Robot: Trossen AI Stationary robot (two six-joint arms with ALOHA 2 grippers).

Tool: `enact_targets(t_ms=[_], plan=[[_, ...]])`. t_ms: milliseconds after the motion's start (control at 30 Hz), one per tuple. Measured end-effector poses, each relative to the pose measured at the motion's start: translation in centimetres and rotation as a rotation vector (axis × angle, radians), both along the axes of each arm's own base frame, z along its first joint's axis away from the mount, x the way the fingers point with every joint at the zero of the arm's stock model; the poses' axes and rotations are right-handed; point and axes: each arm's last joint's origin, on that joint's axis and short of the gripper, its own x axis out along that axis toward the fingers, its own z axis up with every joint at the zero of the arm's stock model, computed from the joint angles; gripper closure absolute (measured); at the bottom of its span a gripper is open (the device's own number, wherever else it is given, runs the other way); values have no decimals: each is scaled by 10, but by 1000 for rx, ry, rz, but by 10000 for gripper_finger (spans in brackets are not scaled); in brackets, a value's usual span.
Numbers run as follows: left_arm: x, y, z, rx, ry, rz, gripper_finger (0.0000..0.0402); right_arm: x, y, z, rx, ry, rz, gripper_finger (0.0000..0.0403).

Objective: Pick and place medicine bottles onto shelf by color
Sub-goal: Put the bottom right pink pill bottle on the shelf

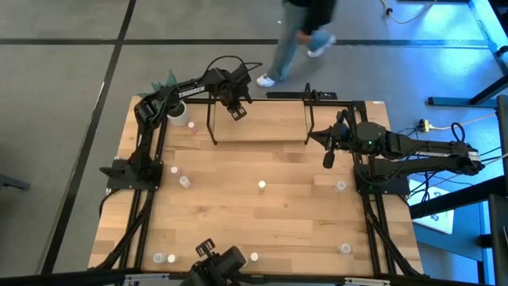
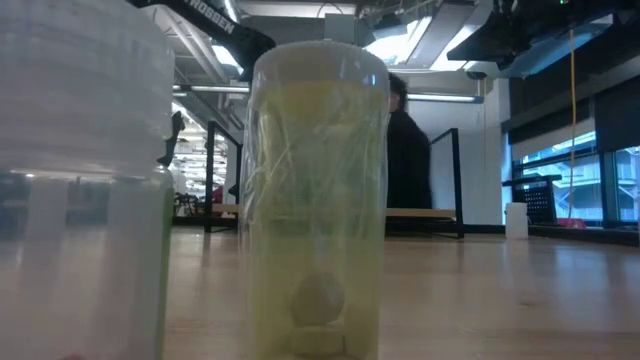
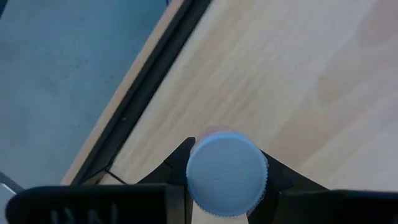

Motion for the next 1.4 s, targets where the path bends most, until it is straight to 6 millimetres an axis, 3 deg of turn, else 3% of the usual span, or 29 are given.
enact_targets(t_ms=[467, 767, 1400], plan=[[1, 1, -1, 10, 14, -93, 319, 0, 0, 0, 0, 0, 0, 397], [-1, -2, -20, -15, 12, -89, 319, 0, 0, 0, 0, 0, 0, 397], [-3, 5, -20, 23, -2, -62, 319, 0, 0, 0, 0, 0, 0, 397]])
